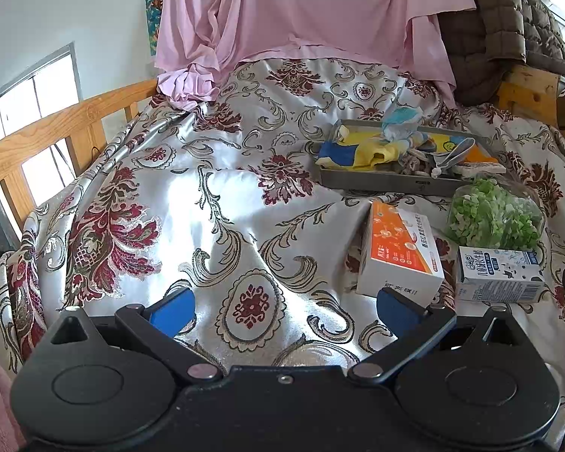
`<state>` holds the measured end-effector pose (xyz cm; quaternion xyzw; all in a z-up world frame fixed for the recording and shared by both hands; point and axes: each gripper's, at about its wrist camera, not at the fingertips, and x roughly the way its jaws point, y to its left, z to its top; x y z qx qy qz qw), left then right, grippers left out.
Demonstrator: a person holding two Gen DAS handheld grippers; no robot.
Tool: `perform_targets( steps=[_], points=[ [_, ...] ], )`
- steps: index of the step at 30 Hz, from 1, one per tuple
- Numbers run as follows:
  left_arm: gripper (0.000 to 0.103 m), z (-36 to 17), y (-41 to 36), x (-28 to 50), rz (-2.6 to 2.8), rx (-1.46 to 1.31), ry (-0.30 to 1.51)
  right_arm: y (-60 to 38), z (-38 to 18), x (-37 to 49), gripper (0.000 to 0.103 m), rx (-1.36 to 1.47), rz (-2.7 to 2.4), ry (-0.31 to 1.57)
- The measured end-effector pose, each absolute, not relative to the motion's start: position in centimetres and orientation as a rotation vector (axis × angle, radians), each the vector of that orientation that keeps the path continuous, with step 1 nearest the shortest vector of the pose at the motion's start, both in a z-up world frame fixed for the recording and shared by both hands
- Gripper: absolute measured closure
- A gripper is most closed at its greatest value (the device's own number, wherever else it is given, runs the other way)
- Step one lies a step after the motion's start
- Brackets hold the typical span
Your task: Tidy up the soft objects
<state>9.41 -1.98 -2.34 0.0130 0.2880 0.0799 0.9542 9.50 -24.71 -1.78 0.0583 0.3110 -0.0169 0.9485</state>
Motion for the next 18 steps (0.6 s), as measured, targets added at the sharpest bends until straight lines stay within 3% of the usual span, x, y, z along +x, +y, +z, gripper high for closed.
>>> perform_targets(
  steps=[18],
  points=[
    [0.001, -2.3, -2.09, 9.53, 0.163, 0.028, 0.587, -24.68, -1.76, 9.51, 0.0, 0.119, -0.035, 0.633]
  ],
)
